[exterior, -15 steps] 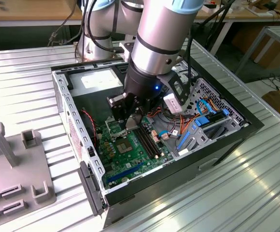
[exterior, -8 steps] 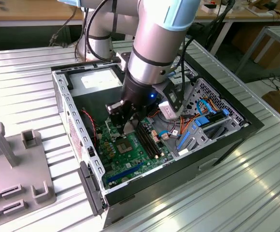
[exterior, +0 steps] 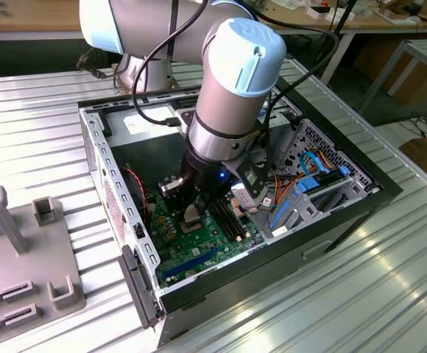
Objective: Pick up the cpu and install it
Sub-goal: 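Place the cpu into insertion slot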
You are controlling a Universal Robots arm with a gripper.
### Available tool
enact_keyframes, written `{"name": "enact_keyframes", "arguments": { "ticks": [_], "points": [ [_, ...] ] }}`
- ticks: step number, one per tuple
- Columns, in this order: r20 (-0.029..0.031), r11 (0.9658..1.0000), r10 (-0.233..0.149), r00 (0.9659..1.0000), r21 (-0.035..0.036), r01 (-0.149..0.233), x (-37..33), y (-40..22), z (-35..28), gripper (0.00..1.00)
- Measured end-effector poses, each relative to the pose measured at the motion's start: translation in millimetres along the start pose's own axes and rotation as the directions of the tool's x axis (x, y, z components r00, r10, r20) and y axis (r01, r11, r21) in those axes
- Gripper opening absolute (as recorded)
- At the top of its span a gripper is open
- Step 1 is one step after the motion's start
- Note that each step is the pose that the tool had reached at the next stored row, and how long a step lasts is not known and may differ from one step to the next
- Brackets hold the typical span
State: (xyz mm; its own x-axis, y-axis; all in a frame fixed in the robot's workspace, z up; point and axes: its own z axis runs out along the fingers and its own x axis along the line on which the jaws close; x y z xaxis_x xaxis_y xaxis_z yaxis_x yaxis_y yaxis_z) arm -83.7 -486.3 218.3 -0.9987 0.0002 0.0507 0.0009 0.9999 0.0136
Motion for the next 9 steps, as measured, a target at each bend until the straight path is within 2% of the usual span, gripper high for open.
{"name": "enact_keyframes", "arguments": {
  "ticks": [9],
  "points": [
    [0.0002, 1.0, 0.0, 1.0, -0.0003, 0.0, -0.1, 0.0, 2.4, 0.47]
  ]
}}
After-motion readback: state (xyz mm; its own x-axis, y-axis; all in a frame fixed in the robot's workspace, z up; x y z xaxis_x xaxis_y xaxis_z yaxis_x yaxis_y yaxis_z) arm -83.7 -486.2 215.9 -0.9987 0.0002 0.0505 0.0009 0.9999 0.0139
